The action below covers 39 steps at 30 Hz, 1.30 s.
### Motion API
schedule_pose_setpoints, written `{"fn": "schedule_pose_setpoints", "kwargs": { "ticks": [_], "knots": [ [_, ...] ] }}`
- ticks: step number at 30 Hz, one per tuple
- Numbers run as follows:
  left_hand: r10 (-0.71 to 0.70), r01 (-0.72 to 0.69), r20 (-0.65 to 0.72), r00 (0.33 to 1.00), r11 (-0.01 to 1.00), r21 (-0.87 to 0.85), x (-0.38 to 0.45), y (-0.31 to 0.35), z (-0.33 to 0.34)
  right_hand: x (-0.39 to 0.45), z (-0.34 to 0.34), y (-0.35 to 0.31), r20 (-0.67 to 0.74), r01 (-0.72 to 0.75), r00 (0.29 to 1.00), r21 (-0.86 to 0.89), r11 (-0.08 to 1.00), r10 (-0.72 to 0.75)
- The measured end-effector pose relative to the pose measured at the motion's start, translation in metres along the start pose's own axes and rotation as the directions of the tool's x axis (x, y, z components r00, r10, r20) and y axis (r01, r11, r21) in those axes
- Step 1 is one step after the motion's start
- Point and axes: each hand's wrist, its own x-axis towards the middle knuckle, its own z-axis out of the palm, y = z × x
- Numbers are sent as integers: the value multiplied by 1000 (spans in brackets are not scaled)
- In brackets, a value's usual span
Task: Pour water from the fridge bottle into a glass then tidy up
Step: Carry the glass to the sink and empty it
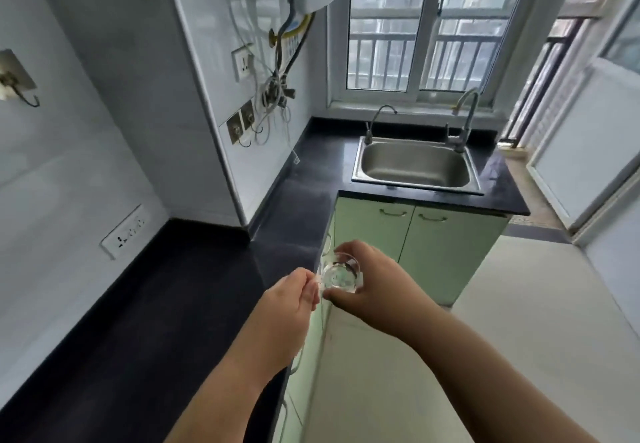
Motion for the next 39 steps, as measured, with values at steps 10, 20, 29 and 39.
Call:
{"fn": "schedule_pose_setpoints", "kwargs": {
  "ticks": [10,20,29,39],
  "knots": [
    [81,-81,146,986,997,-1,53,57,63,-10,-58,70,-117,-110,987,24,994,112],
    [165,-174,175,971,984,41,124,131,140,11,-141,161,-183,-117,976,29,993,120],
    [211,-218,211,955,976,11,187,194,235,21,-217,258,-205,-170,964,15,985,169],
    [244,-232,331,912,970,-74,282,237,324,52,-271,359,-266,-311,912,42,949,311]
  ]
}}
